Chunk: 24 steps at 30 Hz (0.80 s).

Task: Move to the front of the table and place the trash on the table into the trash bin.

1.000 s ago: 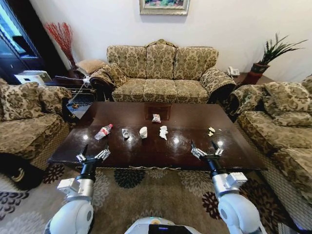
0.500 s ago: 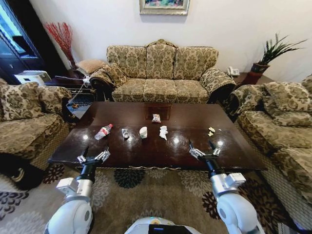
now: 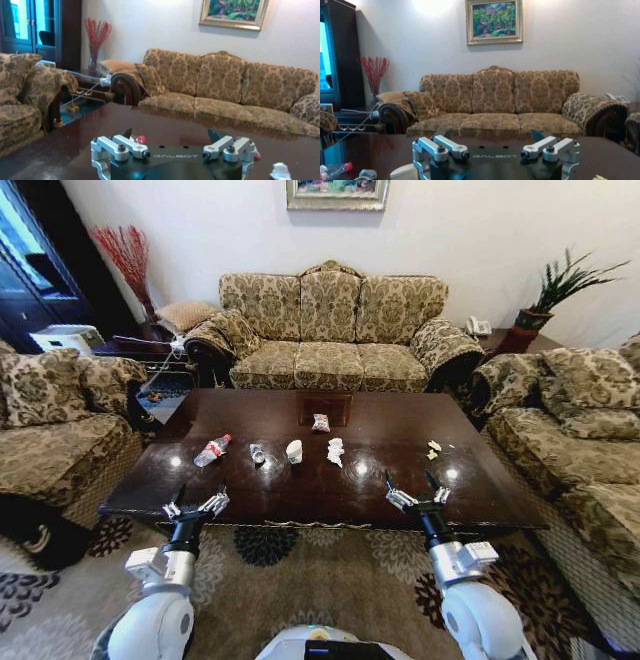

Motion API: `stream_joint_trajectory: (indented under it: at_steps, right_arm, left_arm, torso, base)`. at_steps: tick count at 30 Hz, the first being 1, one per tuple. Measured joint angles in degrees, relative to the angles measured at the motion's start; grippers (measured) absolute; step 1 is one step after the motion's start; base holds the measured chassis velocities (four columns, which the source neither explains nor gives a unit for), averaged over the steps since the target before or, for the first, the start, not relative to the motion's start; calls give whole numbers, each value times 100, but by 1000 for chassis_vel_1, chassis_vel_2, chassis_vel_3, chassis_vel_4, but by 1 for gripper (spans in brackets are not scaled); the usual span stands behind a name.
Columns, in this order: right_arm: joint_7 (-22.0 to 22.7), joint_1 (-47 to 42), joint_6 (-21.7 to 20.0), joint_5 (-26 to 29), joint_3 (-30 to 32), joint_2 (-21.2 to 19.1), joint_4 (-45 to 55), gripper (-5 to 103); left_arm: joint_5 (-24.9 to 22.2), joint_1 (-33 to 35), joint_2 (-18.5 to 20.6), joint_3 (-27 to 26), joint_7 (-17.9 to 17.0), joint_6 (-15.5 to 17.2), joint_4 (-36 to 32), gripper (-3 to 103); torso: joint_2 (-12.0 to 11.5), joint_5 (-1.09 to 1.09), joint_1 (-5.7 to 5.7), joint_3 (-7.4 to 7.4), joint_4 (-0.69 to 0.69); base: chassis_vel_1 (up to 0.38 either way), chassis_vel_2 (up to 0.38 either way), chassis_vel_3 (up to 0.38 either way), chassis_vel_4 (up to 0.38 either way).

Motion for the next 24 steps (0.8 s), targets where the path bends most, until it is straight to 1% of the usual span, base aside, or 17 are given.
stream_joint_trajectory:
  at_steps: [5,8,13,16,17,18,19,21,22,23,24]
  right_arm:
    - [0,-53,41,-24,12,21,-5,100]
    - [0,-63,48,-37,6,42,-16,100]
    - [4,-58,66,-41,-7,55,-41,100]
    - [53,-48,121,-24,-12,58,-69,100]
    - [89,-47,187,23,-18,58,-89,100]
    - [105,-50,222,46,-18,58,-90,100]
    - [105,-50,222,46,-18,58,-90,100]
    - [118,-70,266,71,-8,44,-58,100]
    - [120,-81,267,84,3,36,-2,100]
    - [120,-81,267,84,3,36,-2,100]
    - [122,-112,268,94,37,35,69,100]
  left_arm:
    - [15,-20,-9,-54,12,2,94,100]
    - [21,-19,-29,-69,12,3,124,100]
    - [44,-30,-40,-135,-20,29,202,100]
    - [163,-59,-32,-213,-78,43,337,100]
    - [325,-90,-26,-342,-112,23,522,100]
    - [375,-94,-19,-467,-132,19,637,100]
    - [375,-94,-19,-467,-132,19,637,100]
    - [316,-52,10,-819,-194,163,834,100]
    - [276,-29,30,-1003,-206,247,923,100]
    - [276,-29,30,-1003,-206,247,923,100]
    - [254,-26,70,-1216,-198,332,1085,100]
  torso:
    - [0,1,0,0,0]
    - [0,1,0,0,0]
    - [0,-2,0,0,0]
    - [0,-2,1,0,0]
    - [0,3,0,0,0]
    - [0,1,0,0,0]
    - [0,1,0,0,0]
    - [0,-5,0,0,0]
    - [0,-4,0,0,1]
    - [0,-4,0,0,1]
    - [0,-3,0,-1,2]
  base:
    - [74,86,-101,-109]
    - [161,199,-151,-186]
    - [242,250,-235,-252]
    - [288,310,-288,-289]
    - [307,309,-285,-294]
    - [253,272,-285,-244]
    - [253,272,-285,-244]
    - [227,225,-229,-202]
    - [200,144,-165,-159]
    - [200,144,-165,-159]
    - [150,144,-65,-85]
